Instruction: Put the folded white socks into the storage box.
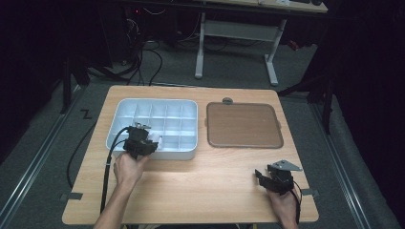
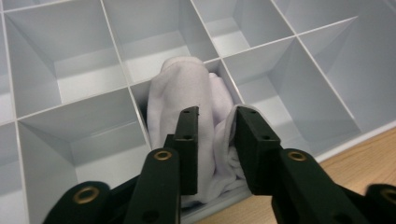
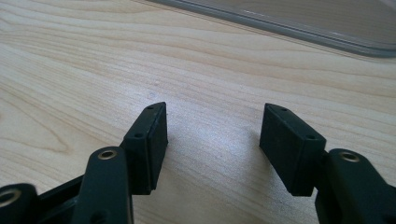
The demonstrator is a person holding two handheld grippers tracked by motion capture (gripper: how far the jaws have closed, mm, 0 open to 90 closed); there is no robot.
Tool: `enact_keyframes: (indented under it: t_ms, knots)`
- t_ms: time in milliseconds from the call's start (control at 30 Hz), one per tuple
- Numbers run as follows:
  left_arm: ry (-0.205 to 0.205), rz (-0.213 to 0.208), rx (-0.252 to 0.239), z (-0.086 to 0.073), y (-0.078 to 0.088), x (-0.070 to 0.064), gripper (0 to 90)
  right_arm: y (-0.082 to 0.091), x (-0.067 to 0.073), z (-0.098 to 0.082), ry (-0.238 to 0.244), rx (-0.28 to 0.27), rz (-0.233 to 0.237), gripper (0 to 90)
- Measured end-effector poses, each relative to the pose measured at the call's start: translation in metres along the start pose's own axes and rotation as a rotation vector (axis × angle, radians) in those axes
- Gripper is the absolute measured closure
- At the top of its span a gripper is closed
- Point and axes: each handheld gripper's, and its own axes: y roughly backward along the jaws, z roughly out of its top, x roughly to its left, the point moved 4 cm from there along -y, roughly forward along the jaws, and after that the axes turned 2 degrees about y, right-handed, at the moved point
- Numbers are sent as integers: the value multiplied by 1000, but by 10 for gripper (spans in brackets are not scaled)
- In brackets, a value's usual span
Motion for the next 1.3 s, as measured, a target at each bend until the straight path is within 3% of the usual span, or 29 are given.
enact_keyframes:
  t_ms: [267, 567, 700, 900, 1033, 1133, 1300]
  knots:
    - [-21, 23, 20, -8, -11, 0, 863, 0, 0, 0, 0, 0, 1, 424]
    - [-4, 23, 38, -13, -18, 3, 889, 0, 0, 0, 3, -1, 2, 424]
    - [-16, 47, 53, -14, -21, 3, 890, 0, 0, 0, 2, 0, 2, 424]
    - [2, 63, 70, -14, -24, 4, 889, 0, 0, 0, 3, 0, 2, 423]
    - [31, 26, 36, -10, -18, 3, 853, 0, 0, 0, 6, -1, 2, 422]
    - [29, -14, -3, -6, -8, 1, 737, 0, 0, 0, 3, 0, 2, 421]
    - [58, -66, -65, 7, 12, 0, 656, 0, 0, 0, 4, 0, 2, 421]
